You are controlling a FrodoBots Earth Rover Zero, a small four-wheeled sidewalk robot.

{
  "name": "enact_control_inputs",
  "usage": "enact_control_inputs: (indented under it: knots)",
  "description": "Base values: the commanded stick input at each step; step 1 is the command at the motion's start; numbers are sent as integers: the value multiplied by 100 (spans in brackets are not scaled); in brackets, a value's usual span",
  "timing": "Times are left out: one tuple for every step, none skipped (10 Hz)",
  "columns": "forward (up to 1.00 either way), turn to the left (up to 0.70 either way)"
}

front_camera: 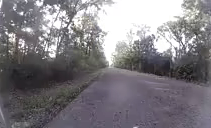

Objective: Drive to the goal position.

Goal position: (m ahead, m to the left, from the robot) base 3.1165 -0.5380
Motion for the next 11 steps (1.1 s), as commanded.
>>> enact_control_inputs:
  knots:
    - [5,0]
    - [5,0]
    - [5,0]
    - [5,0]
    - [5,0]
    - [5,0]
    - [5,0]
    - [5,0]
    - [5,0]
    - [5,0]
    - [5,0]
